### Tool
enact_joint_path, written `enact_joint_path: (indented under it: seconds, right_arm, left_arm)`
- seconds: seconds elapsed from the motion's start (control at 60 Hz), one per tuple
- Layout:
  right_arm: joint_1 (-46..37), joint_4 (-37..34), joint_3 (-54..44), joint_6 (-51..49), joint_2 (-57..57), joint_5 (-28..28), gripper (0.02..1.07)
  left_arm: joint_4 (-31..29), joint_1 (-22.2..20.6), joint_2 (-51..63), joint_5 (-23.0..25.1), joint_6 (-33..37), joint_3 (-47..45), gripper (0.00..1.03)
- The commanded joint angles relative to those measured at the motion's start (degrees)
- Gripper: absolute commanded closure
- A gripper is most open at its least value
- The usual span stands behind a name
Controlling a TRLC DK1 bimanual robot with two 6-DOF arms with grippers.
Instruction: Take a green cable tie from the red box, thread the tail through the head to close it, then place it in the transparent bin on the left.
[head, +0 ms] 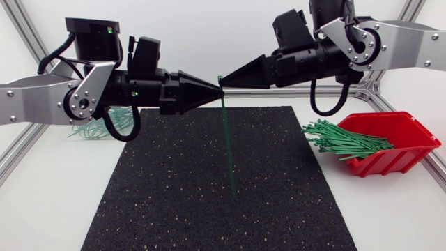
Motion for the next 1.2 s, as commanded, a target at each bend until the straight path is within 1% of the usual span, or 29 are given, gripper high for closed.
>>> enact_joint_path:
  seconds: [0.0,0.133,0.167,0.2,0.417,0.467,0.6,0.75,0.8,1.0,1.067,1.183]
  right_arm:
    - [0.4,1.2,-1.7,2.0,-0.3,0.1,1.01]
    - [0.2,5.0,-2.8,5.8,-0.7,0.1,1.01]
    - [0.1,5.7,-3.0,6.5,-1.0,0.1,1.01]
    - [0.1,5.9,-3.1,6.8,-1.1,0.1,1.01]
    - [0.0,6.5,-3.4,8.5,-0.8,0.1,1.01]
    - [-0.1,6.5,-3.4,8.7,-0.8,0.1,1.01]
    - [-0.2,6.5,-3.4,8.9,-0.5,0.1,1.01]
    - [-0.3,6.5,-3.4,9.3,-0.3,0.1,1.01]
    - [-0.4,6.5,-3.3,9.3,-0.2,0.1,1.01]
    - [-0.7,7.2,-3.4,9.9,-0.2,0.1,1.01]
    - [-0.8,8.2,-3.7,10.8,-0.2,0.1,1.01]
    - [-0.8,8.4,-3.8,10.9,-0.2,0.1,1.01]
  left_arm:
    - [0.8,-0.1,-1.5,0.9,-1.2,-1.5,0.70]
    - [0.8,-0.2,-1.7,0.9,-1.3,-1.5,0.70]
    - [0.8,-0.2,-1.6,0.9,-1.4,-1.5,0.73]
    - [0.8,-0.2,-1.6,0.9,-1.6,-1.5,0.73]
    - [0.9,-0.7,-0.9,0.9,-2.5,-1.6,0.73]
    - [0.9,-0.8,-0.6,0.9,-2.6,-1.6,0.76]
    - [1.0,-0.9,-0.3,0.9,-3.1,-1.5,0.79]
    - [1.2,-0.9,0.2,0.9,-3.7,-1.4,0.79]
    - [1.2,-0.9,0.2,0.9,-3.7,-1.4,0.83]
    - [1.2,-0.9,0.3,0.9,-4.0,-1.5,0.84]
    - [1.3,-0.9,0.4,0.9,-4.0,-1.4,0.89]
    - [1.3,-1.0,0.4,0.9,-4.0,-1.4,0.89]
